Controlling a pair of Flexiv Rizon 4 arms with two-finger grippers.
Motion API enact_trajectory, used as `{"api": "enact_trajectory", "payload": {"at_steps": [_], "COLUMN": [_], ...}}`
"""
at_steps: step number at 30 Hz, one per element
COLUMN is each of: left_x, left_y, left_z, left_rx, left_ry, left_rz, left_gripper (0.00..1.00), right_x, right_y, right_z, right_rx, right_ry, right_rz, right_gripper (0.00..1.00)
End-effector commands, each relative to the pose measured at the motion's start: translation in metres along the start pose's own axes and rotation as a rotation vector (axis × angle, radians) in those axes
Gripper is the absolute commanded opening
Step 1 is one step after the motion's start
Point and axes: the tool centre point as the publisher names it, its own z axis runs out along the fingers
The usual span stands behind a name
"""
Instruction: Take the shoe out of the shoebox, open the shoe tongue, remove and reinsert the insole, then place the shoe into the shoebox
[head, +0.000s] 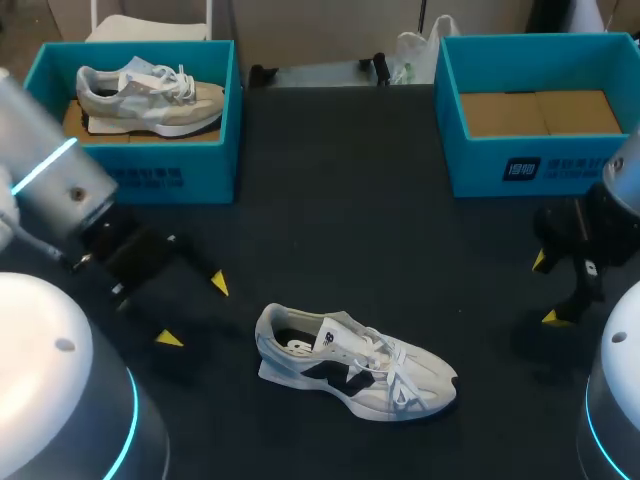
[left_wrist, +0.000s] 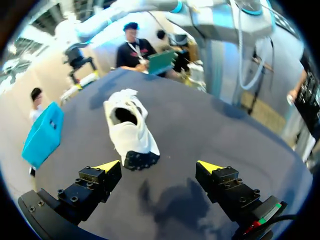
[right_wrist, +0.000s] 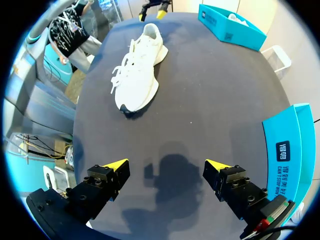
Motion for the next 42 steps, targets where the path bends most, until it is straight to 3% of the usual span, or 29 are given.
{"api": "enact_trajectory", "payload": {"at_steps": [1, 2, 6, 9, 12, 13, 15, 24, 30, 42], "left_x": [0.004, 0.005, 0.018, 0.028, 0.037, 0.040, 0.046, 0.046, 0.035, 0.022], "left_y": [0.005, 0.012, 0.028, 0.039, 0.053, 0.058, 0.068, 0.068, 0.066, 0.057], "left_z": [0.002, 0.005, 0.011, 0.014, 0.012, 0.013, 0.016, 0.016, 0.021, 0.021], "left_rx": [0.197, 0.181, 0.309, 0.333, 0.439, 0.513, 0.588, 0.588, 0.591, 0.527], "left_ry": [-0.251, -0.298, -0.307, -0.341, -0.439, -0.476, -0.492, -0.492, -0.508, -0.462], "left_rz": [-0.242, -0.260, -0.317, -0.336, -0.387, -0.433, -0.475, -0.475, -0.483, -0.460], "left_gripper": [1.00, 1.00, 1.00, 1.00, 1.00, 1.00, 1.00, 1.00, 1.00, 1.00], "right_x": [0.001, 0.001, 0.001, 0.001, 0.001, 0.001, 0.001, 0.001, 0.001, 0.001], "right_y": [0.000, 0.000, 0.000, 0.000, 0.000, 0.000, 0.000, 0.000, 0.000, 0.000], "right_z": [0.001, 0.001, 0.001, 0.001, 0.001, 0.001, 0.001, 0.001, 0.001, 0.001], "right_rx": [0.004, 0.004, 0.004, 0.004, 0.004, 0.004, 0.004, 0.004, 0.004, 0.004], "right_ry": [-0.003, -0.003, -0.003, -0.003, -0.003, -0.003, -0.003, -0.003, -0.003, -0.003], "right_rz": [0.001, 0.001, 0.001, 0.001, 0.001, 0.001, 0.001, 0.001, 0.001, 0.001], "right_gripper": [1.00, 1.00, 1.00, 1.00, 1.00, 1.00, 1.00, 1.00, 1.00, 1.00]}}
